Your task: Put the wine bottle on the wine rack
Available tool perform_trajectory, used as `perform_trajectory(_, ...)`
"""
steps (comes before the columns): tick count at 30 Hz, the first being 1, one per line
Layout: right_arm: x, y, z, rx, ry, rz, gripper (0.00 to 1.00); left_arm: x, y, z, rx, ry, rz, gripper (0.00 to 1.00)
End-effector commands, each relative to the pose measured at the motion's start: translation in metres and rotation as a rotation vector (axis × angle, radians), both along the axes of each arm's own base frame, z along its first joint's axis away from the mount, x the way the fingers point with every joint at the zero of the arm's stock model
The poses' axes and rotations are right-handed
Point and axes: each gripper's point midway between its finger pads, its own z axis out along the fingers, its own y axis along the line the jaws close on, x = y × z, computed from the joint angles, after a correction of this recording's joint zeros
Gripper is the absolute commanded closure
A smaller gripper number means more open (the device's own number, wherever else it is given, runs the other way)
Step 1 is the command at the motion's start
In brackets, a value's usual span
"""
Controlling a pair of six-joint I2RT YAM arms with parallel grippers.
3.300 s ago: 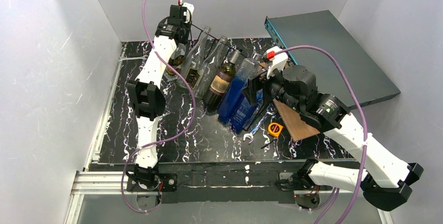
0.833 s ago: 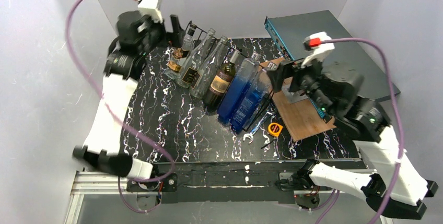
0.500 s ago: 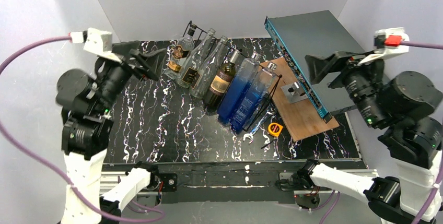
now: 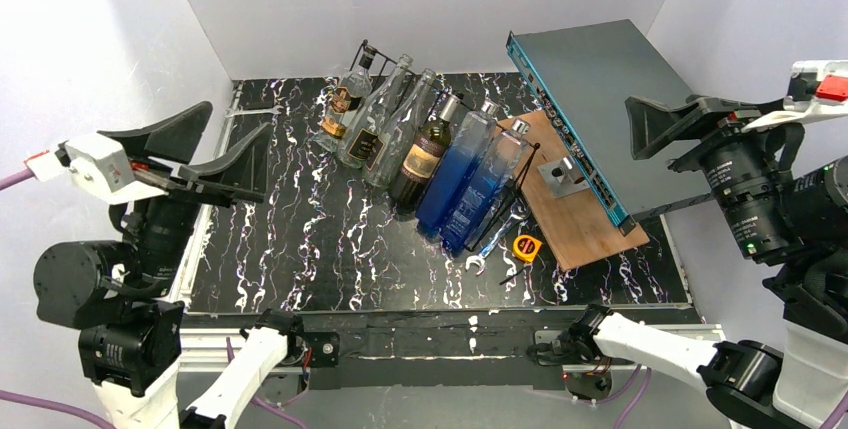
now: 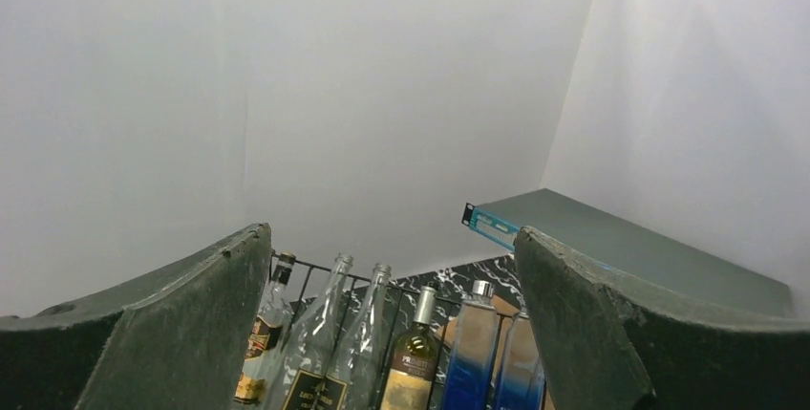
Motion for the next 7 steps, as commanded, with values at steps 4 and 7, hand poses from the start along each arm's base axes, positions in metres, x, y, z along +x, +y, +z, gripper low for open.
perform_trajectory(4, -0.015, -0.002, 0.014, -0.009, -0.083, 0.064, 0.02, -0.003, 0.014, 0.007, -0.025, -0.031, 0.072, 0.02)
perform_trajectory(7, -0.016, -0.004, 0.017, 0.033, -0.075, 0.058, 0.02, -0.003, 0.014, 0.006, -0.025, -0.029, 0.07, 0.02)
